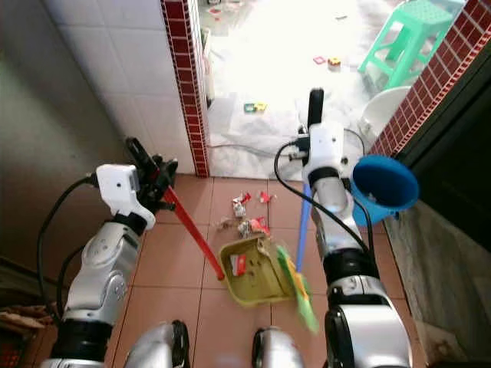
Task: Sweep floor
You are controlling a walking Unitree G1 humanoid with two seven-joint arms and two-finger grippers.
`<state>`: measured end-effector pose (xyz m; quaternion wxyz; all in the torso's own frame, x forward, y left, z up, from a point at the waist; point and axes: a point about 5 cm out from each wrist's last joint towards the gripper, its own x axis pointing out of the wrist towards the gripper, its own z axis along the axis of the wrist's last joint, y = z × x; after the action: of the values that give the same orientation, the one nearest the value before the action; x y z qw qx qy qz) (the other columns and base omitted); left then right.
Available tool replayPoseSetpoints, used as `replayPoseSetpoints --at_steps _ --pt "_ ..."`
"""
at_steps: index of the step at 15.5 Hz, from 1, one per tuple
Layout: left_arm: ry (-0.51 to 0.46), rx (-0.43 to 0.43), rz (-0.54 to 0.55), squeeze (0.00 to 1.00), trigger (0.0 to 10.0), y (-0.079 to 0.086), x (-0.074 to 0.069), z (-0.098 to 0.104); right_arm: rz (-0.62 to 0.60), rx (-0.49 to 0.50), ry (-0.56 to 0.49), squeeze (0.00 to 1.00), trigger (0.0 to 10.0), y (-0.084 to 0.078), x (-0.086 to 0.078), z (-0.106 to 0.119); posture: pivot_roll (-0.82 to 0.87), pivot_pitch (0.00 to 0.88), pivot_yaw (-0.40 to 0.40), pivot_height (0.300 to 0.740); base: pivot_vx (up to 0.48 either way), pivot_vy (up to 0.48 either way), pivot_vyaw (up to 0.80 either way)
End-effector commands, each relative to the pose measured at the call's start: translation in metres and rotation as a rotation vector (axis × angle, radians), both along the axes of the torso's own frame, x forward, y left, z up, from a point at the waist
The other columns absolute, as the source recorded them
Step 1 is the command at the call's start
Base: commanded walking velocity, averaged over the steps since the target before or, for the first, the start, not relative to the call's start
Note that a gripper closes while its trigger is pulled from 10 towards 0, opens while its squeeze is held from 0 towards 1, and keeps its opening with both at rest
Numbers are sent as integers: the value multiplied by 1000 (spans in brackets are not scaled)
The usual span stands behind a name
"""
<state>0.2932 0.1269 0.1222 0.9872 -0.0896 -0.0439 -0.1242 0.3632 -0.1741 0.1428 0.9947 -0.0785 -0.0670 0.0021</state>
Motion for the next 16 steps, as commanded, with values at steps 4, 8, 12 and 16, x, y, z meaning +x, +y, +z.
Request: replayPoseSetpoints --at_steps 4,8,12,16 --pt "-53 20 -15 0 10000 -4 -3 14 -56 20 -4 0 10000 -7 -4 -5 -63 50 -20 740 0 0 0" --pt "-52 -192 -43 0 10000 -11 0 31 -25 66 9 0 10000 7 -5 -11 -64 33 -19 740 0 0 -469" --pt "-65 -158 -78 0 10000 -10 3 35 -59 19 -10 0 10000 0 -2 -5 -68 33 -25 740 0 0 0" --pt "-13 -113 -115 0 10000 -14 -2 21 -60 -58 -103 0 10000 -5 5 15 -70 34 -28 740 0 0 0"
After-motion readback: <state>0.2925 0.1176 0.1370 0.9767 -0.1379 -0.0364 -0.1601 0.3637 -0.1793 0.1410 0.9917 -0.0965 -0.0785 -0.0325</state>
